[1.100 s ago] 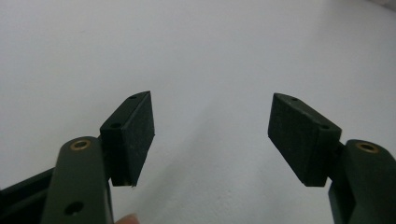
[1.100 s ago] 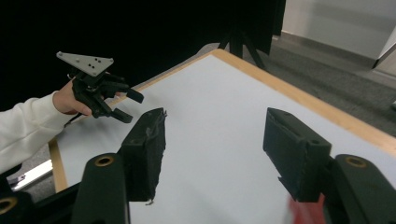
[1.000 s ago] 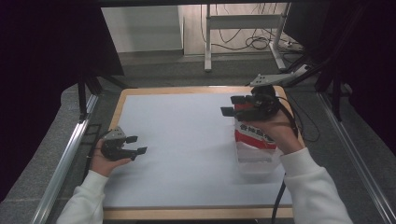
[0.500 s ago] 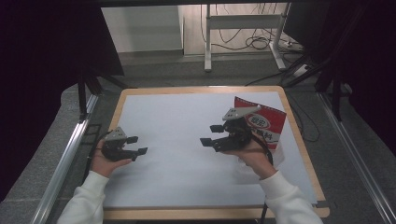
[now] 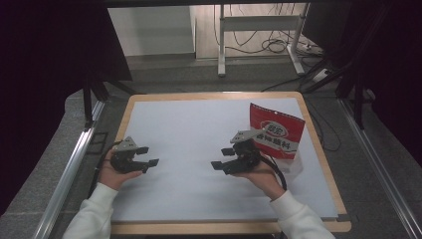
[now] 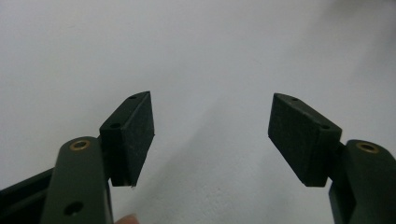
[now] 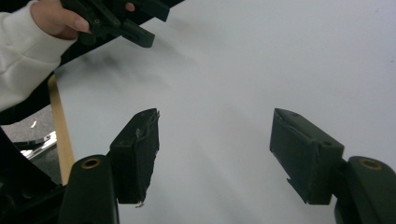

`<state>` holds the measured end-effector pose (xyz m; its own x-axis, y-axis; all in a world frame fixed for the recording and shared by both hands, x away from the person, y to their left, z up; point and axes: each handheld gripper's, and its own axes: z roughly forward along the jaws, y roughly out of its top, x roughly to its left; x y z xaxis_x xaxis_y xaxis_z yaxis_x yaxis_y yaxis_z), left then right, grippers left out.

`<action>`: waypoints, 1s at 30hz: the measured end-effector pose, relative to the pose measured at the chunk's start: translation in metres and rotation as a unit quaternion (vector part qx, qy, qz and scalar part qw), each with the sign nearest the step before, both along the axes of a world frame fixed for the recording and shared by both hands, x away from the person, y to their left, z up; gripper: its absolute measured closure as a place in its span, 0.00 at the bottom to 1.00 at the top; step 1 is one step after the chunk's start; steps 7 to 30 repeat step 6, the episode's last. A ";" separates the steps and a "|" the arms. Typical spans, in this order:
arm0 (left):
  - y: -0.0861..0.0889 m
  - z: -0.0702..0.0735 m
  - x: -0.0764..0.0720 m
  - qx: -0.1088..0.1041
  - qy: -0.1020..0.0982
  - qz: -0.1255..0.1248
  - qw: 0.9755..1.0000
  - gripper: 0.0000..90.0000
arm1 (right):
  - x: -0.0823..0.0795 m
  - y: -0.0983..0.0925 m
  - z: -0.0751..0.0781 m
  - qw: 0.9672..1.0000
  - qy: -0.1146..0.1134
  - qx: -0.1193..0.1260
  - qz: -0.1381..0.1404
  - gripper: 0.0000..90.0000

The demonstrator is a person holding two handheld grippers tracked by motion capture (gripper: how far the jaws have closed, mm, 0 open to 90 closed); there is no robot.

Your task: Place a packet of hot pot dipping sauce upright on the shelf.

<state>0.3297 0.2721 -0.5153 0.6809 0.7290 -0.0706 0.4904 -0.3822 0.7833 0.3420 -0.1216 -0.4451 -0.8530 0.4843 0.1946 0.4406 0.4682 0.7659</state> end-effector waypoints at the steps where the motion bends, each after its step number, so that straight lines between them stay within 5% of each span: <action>1: 0.000 0.000 0.000 0.001 -0.001 0.000 1.000 0.35 | 0.000 0.000 -0.001 1.000 0.000 -0.001 -0.001 0.36; 30: -0.002 0.002 -0.001 0.001 -0.005 -0.004 1.000 0.34 | -0.005 0.004 -0.003 1.000 -0.013 -0.008 0.000 0.33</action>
